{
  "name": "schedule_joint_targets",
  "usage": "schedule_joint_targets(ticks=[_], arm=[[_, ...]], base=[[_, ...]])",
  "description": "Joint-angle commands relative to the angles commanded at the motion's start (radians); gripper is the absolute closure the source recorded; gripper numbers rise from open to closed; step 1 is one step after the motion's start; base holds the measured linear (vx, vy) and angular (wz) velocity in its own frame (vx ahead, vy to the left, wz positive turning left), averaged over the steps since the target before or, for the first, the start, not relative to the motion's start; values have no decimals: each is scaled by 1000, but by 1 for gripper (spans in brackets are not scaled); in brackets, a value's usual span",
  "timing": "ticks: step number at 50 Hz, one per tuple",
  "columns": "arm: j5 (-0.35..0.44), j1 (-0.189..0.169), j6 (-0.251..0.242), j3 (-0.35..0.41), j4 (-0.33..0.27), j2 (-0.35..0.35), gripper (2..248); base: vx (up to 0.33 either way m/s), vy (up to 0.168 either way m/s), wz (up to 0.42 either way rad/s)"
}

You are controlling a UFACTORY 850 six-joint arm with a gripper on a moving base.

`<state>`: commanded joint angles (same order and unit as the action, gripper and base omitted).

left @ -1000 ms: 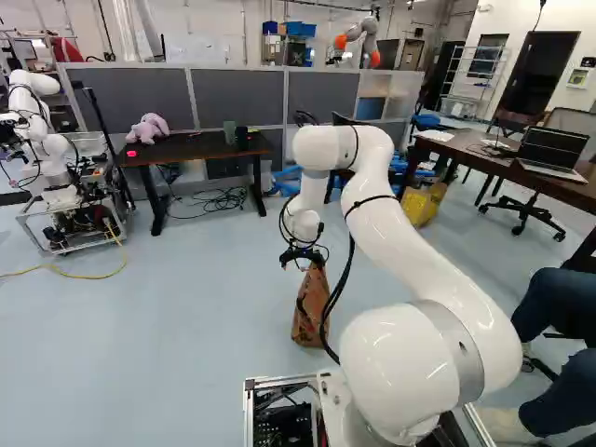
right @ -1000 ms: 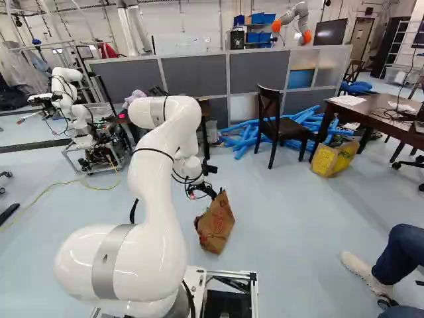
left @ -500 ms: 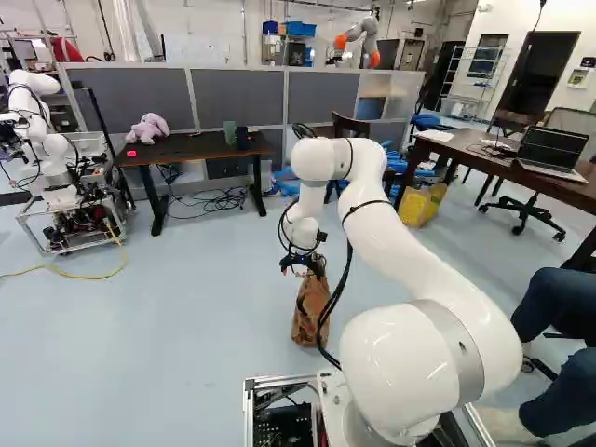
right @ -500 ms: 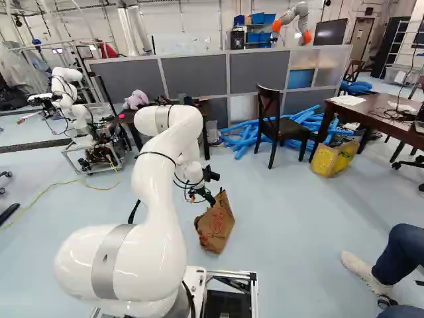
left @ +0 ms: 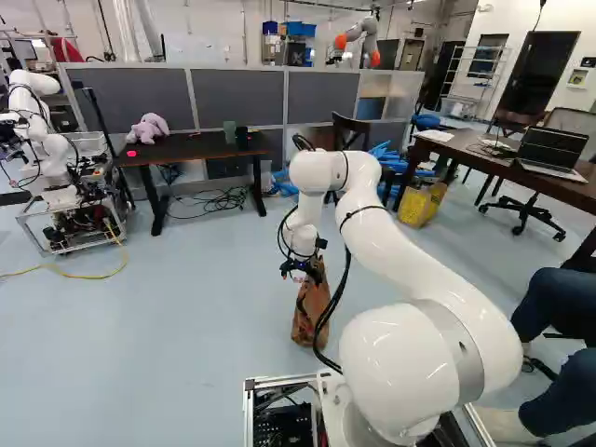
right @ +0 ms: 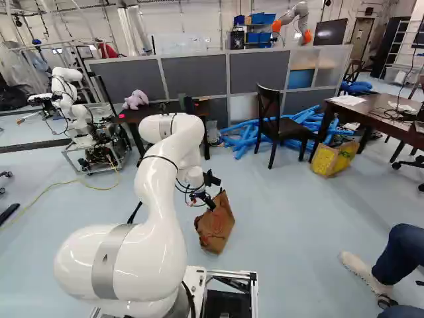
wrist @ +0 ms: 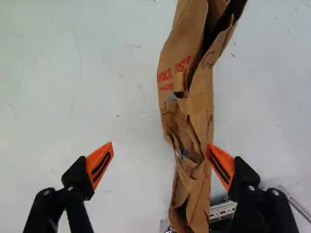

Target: Pick up the bag on the ground and place it on the table

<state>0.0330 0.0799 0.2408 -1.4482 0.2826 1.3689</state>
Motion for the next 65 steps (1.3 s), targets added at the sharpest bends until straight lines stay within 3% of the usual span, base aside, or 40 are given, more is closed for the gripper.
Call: schedule_joint_targets(ticks=[38,52,53,57,58,63,64,65], arm=[[0,-51,0,-92,0,130,3],[0,-61,0,-100,0,141,3],[0,-61,0,-100,0,141,32],[0,-61,0,-100,0,141,32],[0,-61,0,-100,0,141,69],[0,-61,0,-100,0,141,69],[0,-61,0,-100,0,141,107],[0,-61,0,-100,0,141,107]], base=[[0,0,0],[0,0,0],[0,0,0],[0,0,0],[0,0,0],[0,0,0],[0,0,0],[0,0,0]])
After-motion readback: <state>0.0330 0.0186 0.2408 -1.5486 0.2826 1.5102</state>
